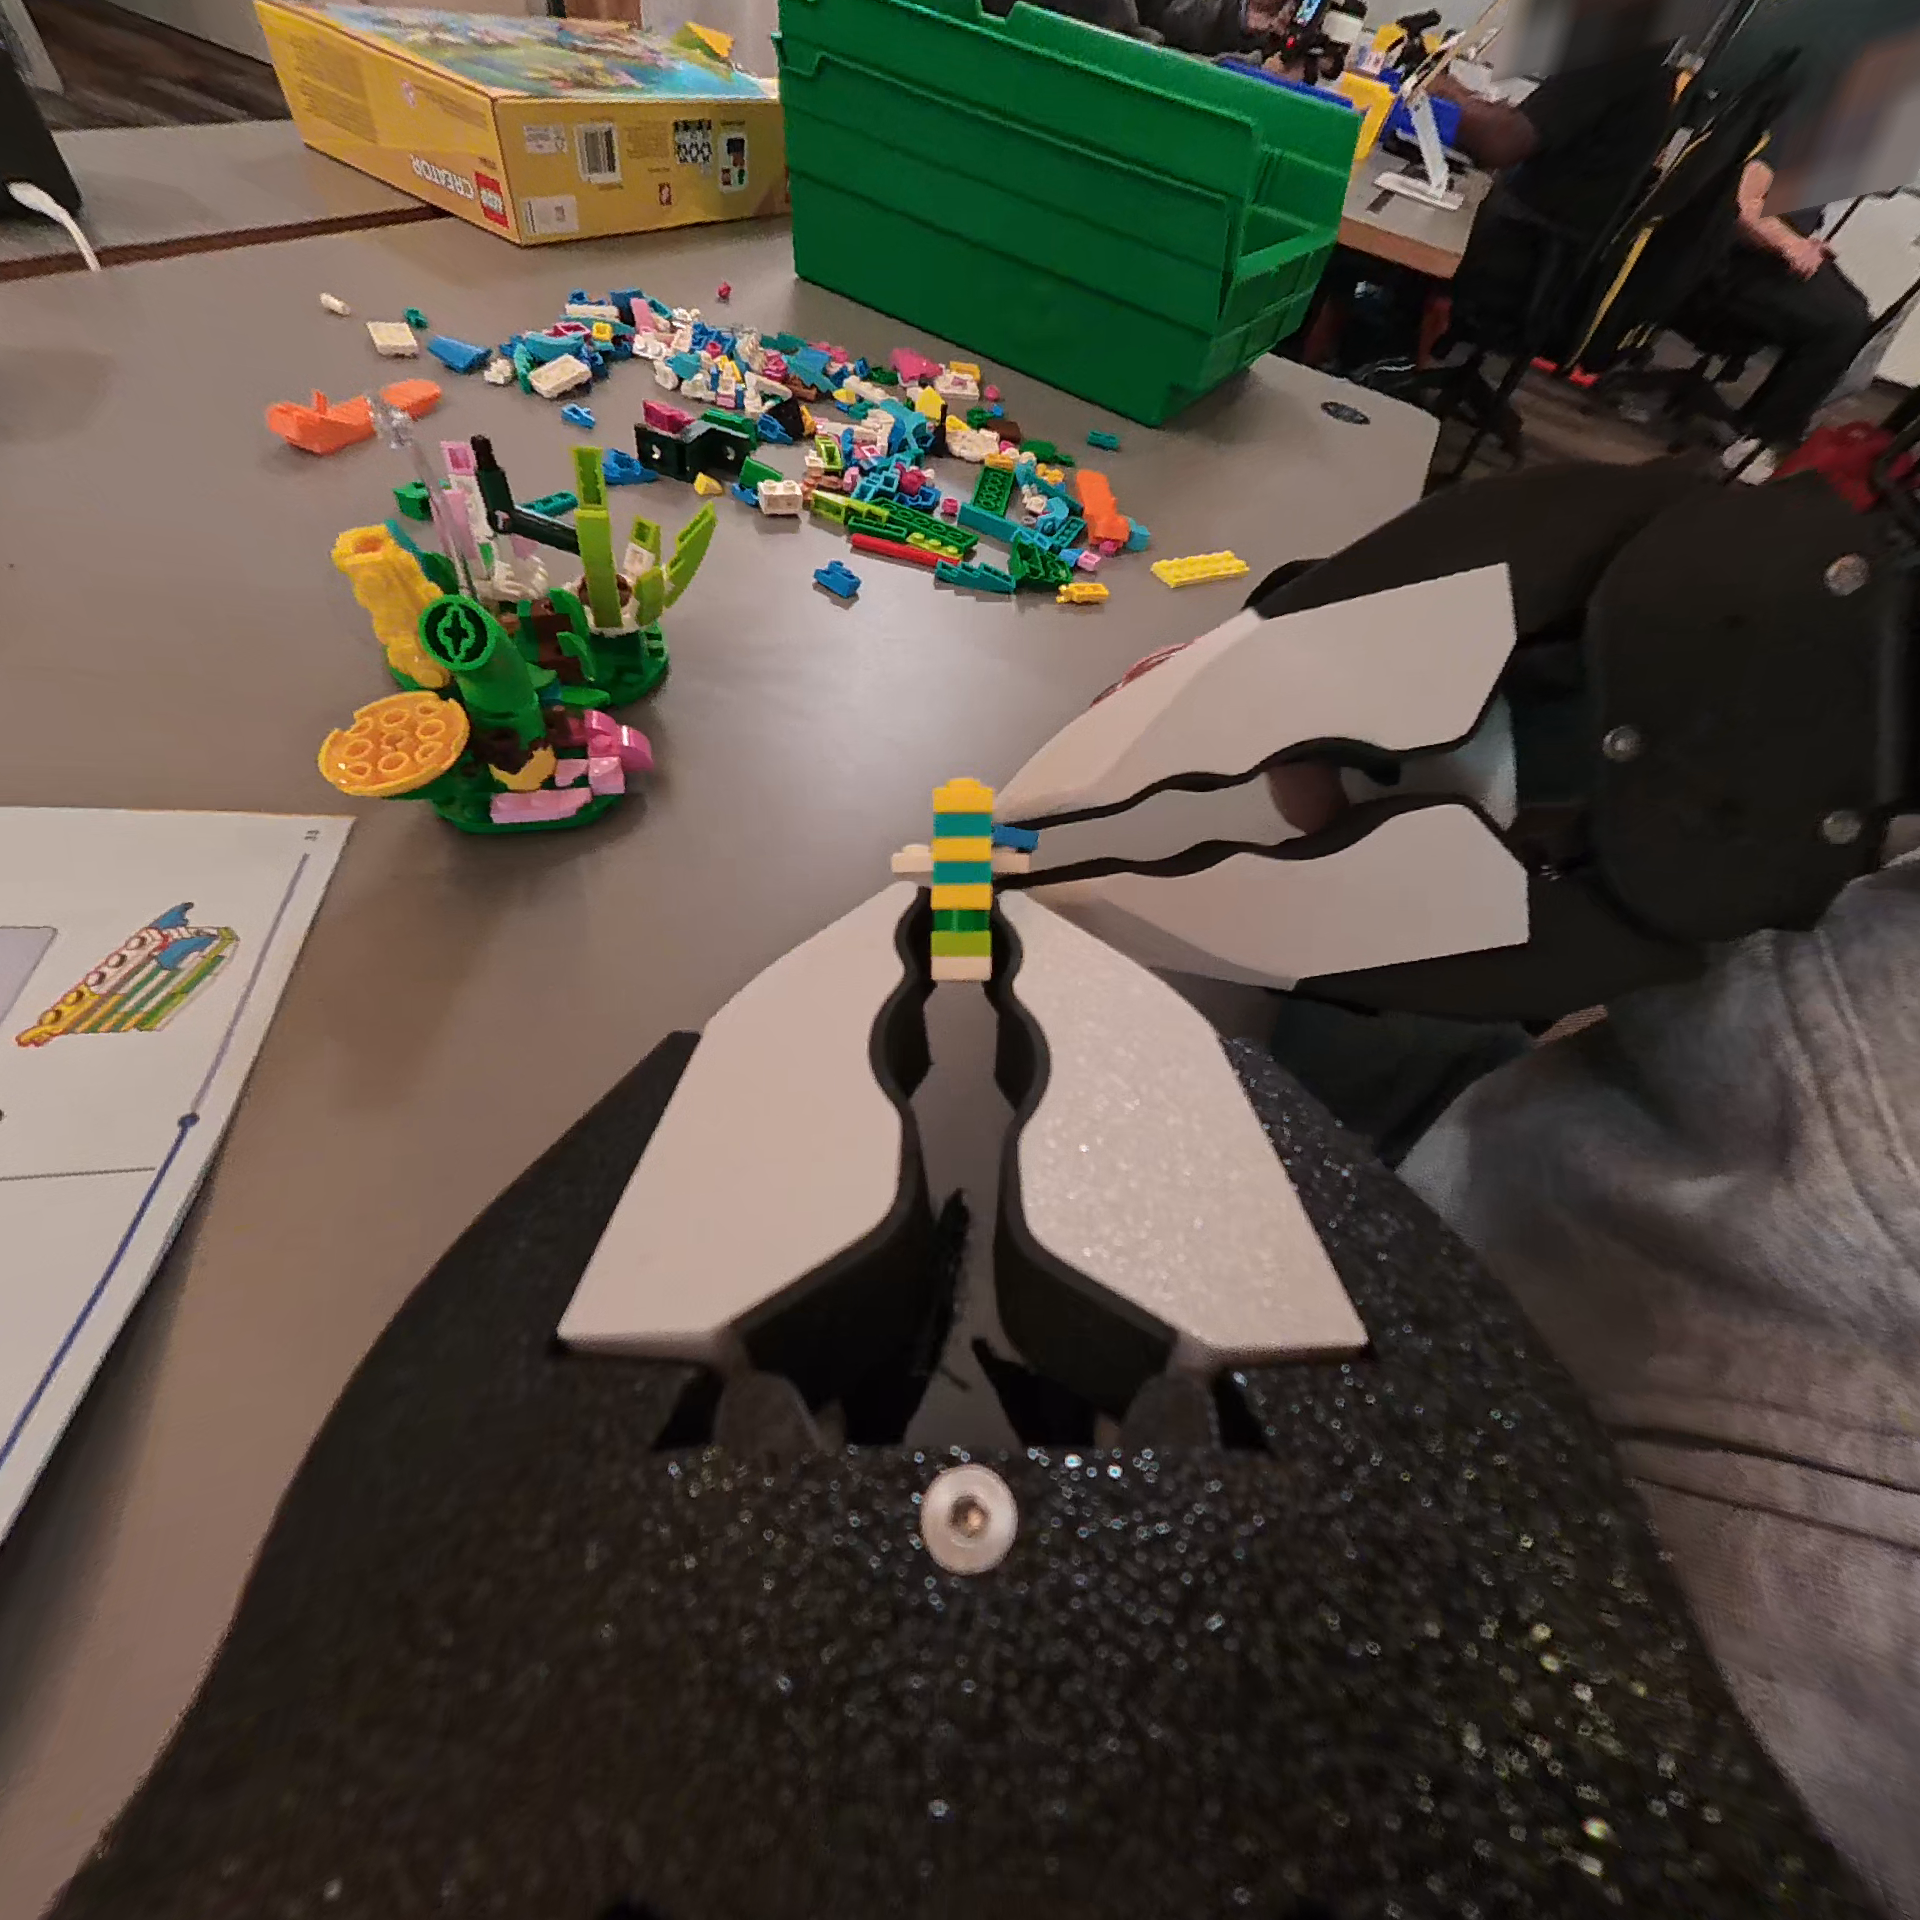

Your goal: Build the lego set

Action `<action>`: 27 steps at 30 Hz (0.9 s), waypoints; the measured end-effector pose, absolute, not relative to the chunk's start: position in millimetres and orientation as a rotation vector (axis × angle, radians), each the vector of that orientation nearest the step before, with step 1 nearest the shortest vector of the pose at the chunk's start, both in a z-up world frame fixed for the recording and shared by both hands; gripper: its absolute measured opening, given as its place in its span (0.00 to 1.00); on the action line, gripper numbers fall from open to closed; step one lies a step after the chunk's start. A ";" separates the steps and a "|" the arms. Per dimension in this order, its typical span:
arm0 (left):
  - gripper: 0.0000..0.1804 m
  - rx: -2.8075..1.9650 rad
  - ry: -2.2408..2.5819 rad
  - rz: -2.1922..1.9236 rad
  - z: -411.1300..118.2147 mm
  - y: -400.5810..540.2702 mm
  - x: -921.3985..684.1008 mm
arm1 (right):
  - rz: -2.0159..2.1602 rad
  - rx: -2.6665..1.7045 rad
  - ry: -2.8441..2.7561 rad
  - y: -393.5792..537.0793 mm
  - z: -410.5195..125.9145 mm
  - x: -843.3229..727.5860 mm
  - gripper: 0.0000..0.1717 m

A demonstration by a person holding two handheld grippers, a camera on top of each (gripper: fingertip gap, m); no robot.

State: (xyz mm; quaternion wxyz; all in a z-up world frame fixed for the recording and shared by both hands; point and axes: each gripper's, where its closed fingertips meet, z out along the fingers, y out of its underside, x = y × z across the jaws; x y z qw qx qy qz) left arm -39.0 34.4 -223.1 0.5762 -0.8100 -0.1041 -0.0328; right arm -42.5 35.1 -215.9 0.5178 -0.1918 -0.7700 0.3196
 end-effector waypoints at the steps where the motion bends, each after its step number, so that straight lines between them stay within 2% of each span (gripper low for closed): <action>1: 0.05 -1.899 -0.236 -0.059 -223.2 34.6 -39.1 | 0.757 -0.467 -1.857 35.5 -216.2 -42.7 0.04; 27: 0.05 -1.912 -0.227 0.041 -230.1 40.0 -40.2 | 0.638 -0.360 -1.979 41.2 -225.6 -43.2 0.03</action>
